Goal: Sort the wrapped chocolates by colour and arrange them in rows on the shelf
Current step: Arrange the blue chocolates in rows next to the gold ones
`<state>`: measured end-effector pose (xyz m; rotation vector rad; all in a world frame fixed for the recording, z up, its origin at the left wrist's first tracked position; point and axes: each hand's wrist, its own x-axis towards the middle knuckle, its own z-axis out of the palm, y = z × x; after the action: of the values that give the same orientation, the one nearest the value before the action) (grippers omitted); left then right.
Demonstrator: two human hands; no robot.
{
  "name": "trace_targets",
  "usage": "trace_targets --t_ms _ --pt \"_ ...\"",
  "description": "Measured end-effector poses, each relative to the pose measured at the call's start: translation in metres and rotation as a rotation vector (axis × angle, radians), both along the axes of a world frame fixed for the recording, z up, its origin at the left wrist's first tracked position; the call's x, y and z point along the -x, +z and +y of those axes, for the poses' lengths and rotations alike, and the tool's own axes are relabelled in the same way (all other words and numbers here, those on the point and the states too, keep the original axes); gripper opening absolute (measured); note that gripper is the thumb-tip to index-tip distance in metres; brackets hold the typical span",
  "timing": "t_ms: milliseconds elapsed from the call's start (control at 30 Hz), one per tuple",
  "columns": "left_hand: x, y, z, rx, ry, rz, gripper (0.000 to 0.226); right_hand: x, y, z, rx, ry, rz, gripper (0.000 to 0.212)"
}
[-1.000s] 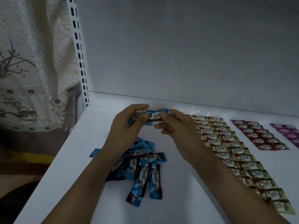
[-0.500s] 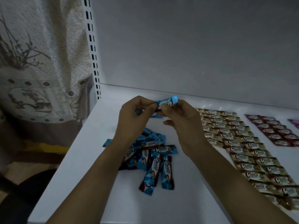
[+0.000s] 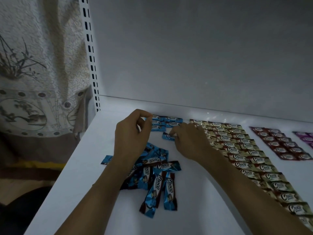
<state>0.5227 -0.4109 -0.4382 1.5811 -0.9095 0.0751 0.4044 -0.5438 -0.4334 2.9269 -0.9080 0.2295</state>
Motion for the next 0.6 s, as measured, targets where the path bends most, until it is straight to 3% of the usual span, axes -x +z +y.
trace_targets --t_ms 167,333,433,600 --pt "0.0 -0.001 0.0 -0.094 0.019 -0.189 0.006 0.001 0.003 -0.004 0.02 -0.009 0.018 0.029" --pt "-0.003 0.0 0.004 -0.158 0.023 -0.434 0.008 -0.005 -0.001 -0.014 0.115 -0.066 0.02 0.039" --pt "-0.003 -0.001 0.004 -0.152 0.006 -0.535 0.021 -0.008 -0.003 -0.02 0.101 -0.072 -0.032 0.037" --pt "-0.003 -0.003 0.002 -0.127 0.018 -0.48 0.012 -0.01 -0.008 -0.015 0.036 -0.058 -0.15 0.029"
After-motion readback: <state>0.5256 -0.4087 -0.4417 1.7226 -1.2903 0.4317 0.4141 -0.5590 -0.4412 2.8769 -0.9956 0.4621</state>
